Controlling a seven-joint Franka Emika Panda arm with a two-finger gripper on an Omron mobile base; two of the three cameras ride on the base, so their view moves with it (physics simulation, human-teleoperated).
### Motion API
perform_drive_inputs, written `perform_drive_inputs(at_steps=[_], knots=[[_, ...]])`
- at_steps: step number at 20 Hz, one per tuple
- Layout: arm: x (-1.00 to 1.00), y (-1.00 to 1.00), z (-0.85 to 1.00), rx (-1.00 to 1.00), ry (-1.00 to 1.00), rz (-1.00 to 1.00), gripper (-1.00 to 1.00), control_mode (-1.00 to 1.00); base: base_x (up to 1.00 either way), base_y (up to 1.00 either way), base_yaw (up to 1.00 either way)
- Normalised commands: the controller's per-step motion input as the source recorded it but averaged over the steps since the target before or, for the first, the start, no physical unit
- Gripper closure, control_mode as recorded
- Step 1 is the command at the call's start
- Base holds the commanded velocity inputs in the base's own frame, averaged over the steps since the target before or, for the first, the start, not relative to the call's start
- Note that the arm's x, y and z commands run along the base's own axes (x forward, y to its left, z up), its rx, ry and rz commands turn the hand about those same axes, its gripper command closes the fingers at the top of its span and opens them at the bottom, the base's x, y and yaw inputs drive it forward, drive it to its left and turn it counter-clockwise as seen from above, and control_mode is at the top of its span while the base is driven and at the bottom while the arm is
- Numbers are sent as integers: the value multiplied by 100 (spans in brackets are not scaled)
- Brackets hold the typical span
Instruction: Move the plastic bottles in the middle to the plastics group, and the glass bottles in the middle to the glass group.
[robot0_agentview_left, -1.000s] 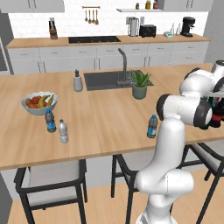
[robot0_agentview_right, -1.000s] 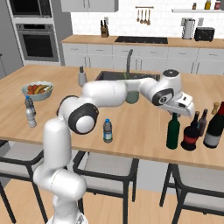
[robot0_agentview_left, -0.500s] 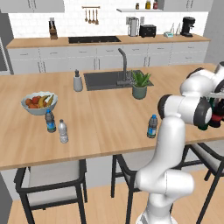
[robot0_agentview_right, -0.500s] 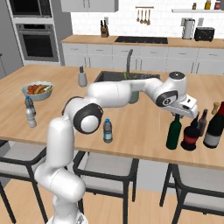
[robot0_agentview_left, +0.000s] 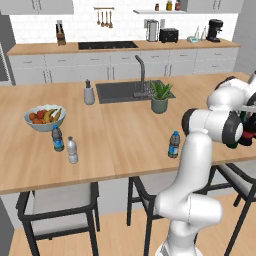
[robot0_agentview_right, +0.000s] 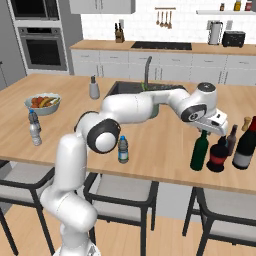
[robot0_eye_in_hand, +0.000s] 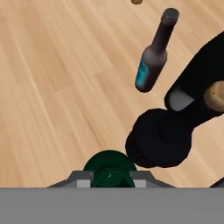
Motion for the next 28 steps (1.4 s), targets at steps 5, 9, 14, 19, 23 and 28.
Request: perform_drive_inputs(at_steps=[5, 9, 14, 19, 23, 28], knots=[[0, 3, -28, 0, -1, 0, -100, -100, 0, 0, 0], [-4, 0, 2, 0, -13, 0, -100, -100, 0, 0, 0], [-9, 3, 43, 0, -24, 0, -100, -100, 0, 0, 0], [-38, 20, 72, -6, -17, 0, -100, -100, 0, 0, 0], [-65, 51, 54, -19, -4, 6, -100, -100, 0, 0, 0], [-66, 72, 29, -22, 0, 9, -100, -100, 0, 0, 0]])
